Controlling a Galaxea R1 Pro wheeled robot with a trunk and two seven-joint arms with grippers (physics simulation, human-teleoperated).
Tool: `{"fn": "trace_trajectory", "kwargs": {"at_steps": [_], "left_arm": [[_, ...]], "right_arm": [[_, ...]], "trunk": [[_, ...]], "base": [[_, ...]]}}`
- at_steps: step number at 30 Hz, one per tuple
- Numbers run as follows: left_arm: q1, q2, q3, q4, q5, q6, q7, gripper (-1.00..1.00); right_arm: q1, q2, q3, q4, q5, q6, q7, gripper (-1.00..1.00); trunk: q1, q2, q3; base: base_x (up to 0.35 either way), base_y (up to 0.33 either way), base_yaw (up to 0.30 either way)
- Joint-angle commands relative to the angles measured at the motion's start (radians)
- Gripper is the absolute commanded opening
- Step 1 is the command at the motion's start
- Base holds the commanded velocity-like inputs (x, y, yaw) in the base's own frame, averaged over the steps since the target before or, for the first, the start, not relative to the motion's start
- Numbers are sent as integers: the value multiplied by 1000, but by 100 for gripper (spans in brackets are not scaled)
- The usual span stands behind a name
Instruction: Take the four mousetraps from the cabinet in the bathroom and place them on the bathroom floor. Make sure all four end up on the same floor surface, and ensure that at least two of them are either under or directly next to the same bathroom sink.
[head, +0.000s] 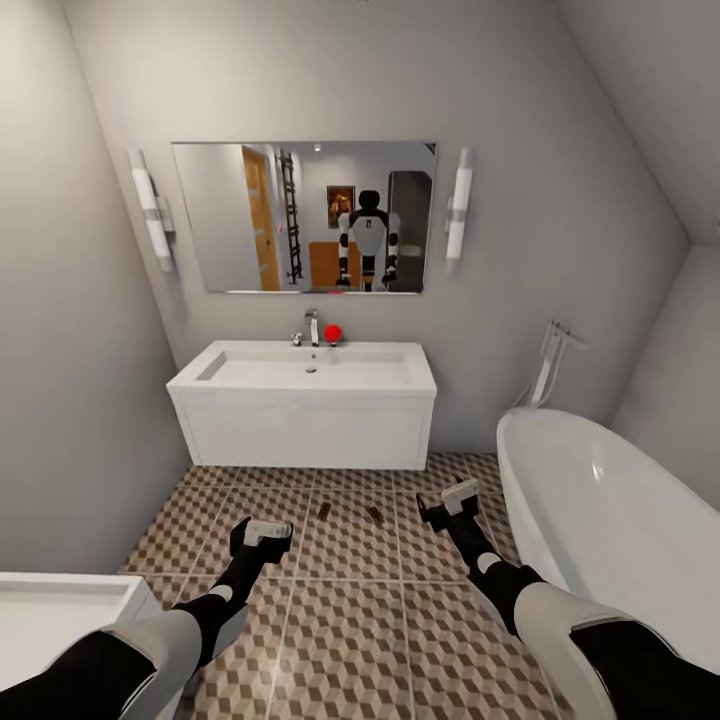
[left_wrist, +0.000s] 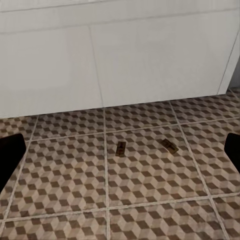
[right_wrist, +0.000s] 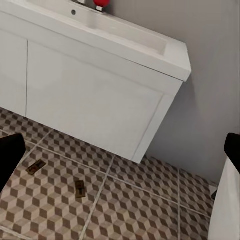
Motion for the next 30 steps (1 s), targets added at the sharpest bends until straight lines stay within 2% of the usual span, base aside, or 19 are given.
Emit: {"fn": "trace_trajectory", "kwargs": {"at_steps": [1, 18, 27, 30], "left_arm": [[-2, -1, -8, 4, 5, -6, 2, 100], [0, -1, -8, 4, 5, -6, 2, 100], [0, 0, -8, 4, 5, -8, 2, 100], [0, -7, -8, 4, 4, -9, -6, 100]], "right_arm": [[-1, 0, 8, 1, 5, -1, -10, 100], [-1, 0, 8, 1, 5, -1, -10, 100], [-1, 0, 8, 1, 5, -1, -10, 100], [0, -1, 8, 2, 4, 0, -11, 100]], "trunk": [[1, -2, -1], [1, -2, 27], [1, -2, 31], [1, -2, 32]], "base": [[0, 0, 0], [0, 0, 0], [0, 0, 0], [0, 0, 0]]}}
